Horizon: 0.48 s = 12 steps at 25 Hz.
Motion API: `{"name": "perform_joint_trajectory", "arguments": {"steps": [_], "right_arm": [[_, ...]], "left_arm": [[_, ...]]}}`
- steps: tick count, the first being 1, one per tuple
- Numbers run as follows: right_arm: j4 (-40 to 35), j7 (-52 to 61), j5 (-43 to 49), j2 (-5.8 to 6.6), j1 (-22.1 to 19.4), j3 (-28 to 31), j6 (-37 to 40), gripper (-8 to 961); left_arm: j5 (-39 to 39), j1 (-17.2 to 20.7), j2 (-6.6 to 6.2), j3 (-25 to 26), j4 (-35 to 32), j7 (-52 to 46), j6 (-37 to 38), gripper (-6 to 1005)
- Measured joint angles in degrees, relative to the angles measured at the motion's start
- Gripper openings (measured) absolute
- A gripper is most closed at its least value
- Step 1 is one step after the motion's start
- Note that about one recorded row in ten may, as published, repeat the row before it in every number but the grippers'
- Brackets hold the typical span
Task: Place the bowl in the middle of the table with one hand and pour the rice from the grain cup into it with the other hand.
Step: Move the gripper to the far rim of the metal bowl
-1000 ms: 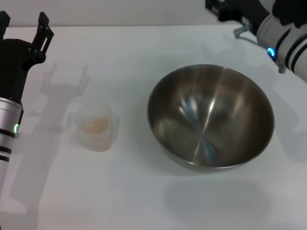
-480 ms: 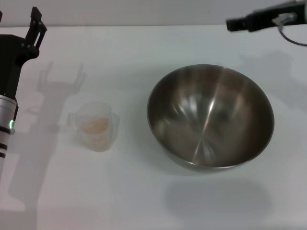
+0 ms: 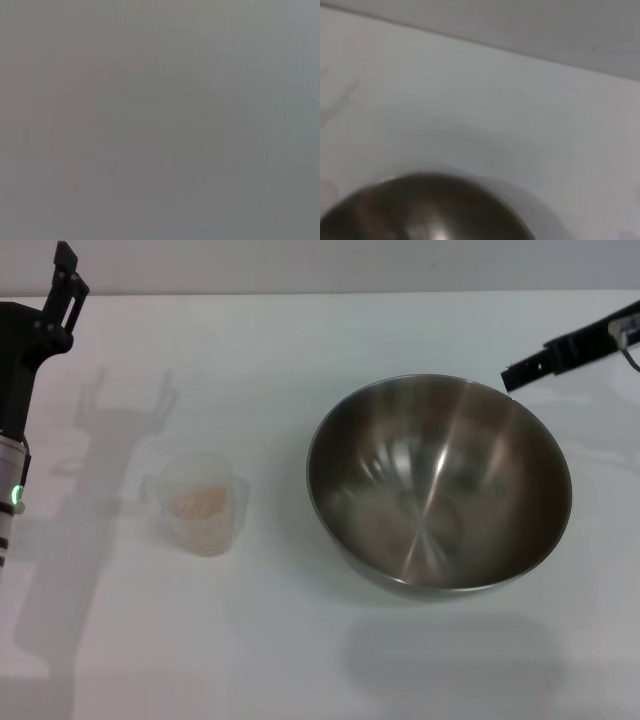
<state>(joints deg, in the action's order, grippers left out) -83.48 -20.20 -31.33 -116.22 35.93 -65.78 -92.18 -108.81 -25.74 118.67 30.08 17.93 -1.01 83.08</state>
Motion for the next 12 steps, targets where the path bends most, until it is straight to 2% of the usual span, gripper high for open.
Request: {"name": "perform_joint_trajectory", "arguments": {"steps": [8,12], "right_arm": [[3.1,-4.4,1.4,0.09,0.3,0.2,-1.7,709],[8.3,-7.2,1.3,-0.2,0.6,0.3,-0.2,710]], "left_arm": [[0.4,0.6,0.38,0.4,0.7,-0.3,0.9,809],[0.3,0.6,0.42,0.4,1.2,-0.3,1.0,807]]}}
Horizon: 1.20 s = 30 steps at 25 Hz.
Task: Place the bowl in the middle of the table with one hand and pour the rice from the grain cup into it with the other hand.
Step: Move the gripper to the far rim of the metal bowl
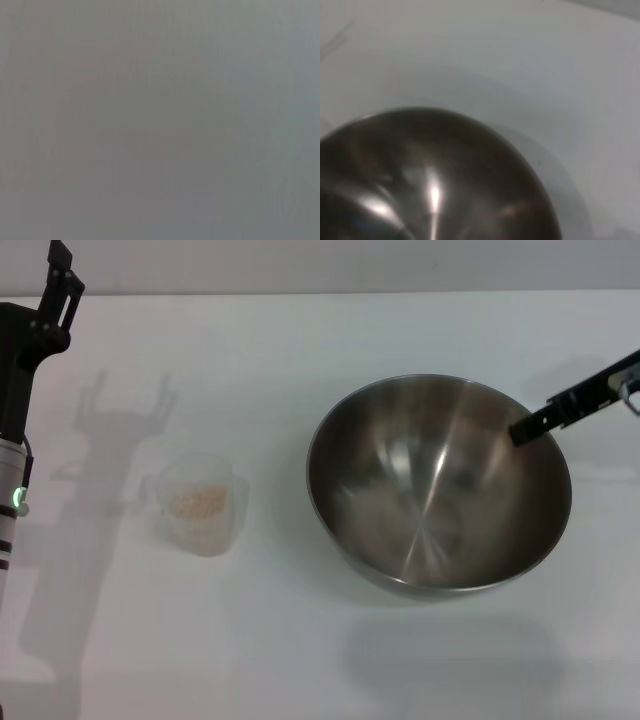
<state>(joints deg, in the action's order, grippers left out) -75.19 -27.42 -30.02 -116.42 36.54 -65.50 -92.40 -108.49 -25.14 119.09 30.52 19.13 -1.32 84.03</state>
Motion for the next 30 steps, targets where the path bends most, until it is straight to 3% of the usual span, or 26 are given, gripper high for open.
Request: {"name": "perform_joint_trajectory", "arguments": {"steps": [10,21,24,29,30], "right_arm": [[5.3,-2.2,-0.1,-0.33,1.0,0.1,2.2,686],[8.3,-2.4,0.3,-0.17,2.5,0.0,3.7,483],[9.1,-2.6,0.4,-0.08,2.7,-0.1,4.4,266],[8.8,-2.7,0.4,-0.13,2.7,0.0,4.6,49],[8.7,-2.7,0.4,-0.14,2.8,0.1,4.7,45]], "left_arm": [[0.1,-0.1,0.01,0.0,0.0,0.0,-0.6,802],[0.1,-0.2,0.01,0.0,-0.5,0.0,-1.1,797],[0.1,-0.2,0.01,0.0,-0.5,0.0,-1.3,795],[0.1,-0.2,0.01,0.1,-0.5,0.0,-1.4,793],[0.1,-0.2,0.01,0.1,-0.6,0.0,-1.4,792]]}}
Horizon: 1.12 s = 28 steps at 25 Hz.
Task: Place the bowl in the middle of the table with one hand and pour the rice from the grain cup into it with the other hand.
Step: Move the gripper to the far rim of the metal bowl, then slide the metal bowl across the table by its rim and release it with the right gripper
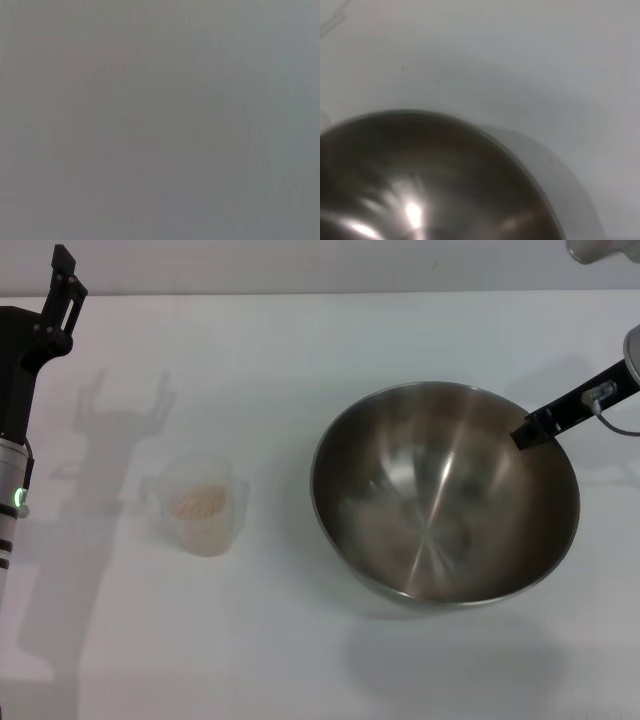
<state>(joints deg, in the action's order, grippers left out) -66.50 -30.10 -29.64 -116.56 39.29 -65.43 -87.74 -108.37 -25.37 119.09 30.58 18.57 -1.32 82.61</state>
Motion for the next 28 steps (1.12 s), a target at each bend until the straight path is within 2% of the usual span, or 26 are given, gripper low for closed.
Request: {"name": "perform_joint_trajectory", "arguments": {"steps": [7,11,16,22,28], "right_arm": [[-2.9,0.3,-0.3,-0.48,-0.4,3.7,0.2,25],[-6.7,-0.1,-0.5,-1.23,-1.1,8.1,0.2,21],[-8.6,-1.5,-2.4,-2.21,-1.6,8.9,0.3,32],[-7.8,-2.7,-8.2,-2.27,-2.2,8.4,0.5,46],[-3.3,-4.0,-8.8,-2.26,-1.0,8.0,1.3,59]], "left_arm": [[-0.2,0.2,0.0,0.0,0.0,0.0,0.0,789],[-0.3,0.3,0.0,-0.2,0.1,0.0,0.0,787],[-0.3,0.5,0.0,-0.3,0.4,0.0,0.0,784],[-0.4,0.9,0.0,-0.6,0.6,0.0,0.4,782],[-0.4,1.0,0.0,-0.8,0.7,0.0,0.5,779]]}}
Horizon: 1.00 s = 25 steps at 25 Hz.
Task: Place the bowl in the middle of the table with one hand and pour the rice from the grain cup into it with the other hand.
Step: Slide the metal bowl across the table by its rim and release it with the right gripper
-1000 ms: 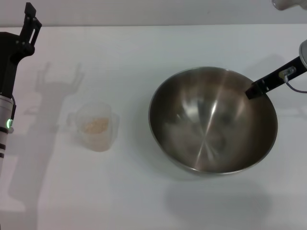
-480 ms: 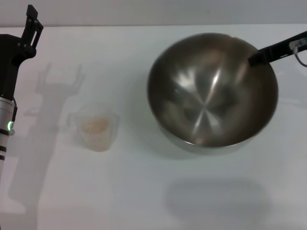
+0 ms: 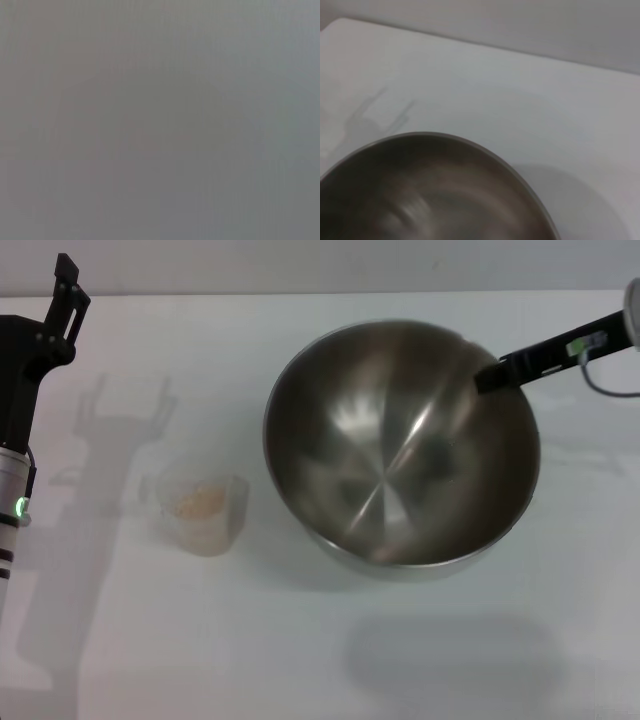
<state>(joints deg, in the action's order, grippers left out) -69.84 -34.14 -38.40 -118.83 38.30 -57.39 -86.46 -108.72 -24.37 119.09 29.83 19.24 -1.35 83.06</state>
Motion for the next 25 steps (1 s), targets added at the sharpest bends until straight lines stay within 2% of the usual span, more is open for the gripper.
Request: {"name": "perform_joint_trajectory", "arguments": {"steps": [9,25], "right_arm": [[6.2,-0.9,0.1,0.0,1.4,-2.7,2.3,79],[12.0,-0.9,0.6,0.12,3.8,-5.4,5.3,115]], "left_arm": [[0.0,0.2,0.0,-0.4,0.1,0.0,0.1,774],[-0.1,0.9,0.0,-0.5,0.8,-0.1,0.1,766]]}}
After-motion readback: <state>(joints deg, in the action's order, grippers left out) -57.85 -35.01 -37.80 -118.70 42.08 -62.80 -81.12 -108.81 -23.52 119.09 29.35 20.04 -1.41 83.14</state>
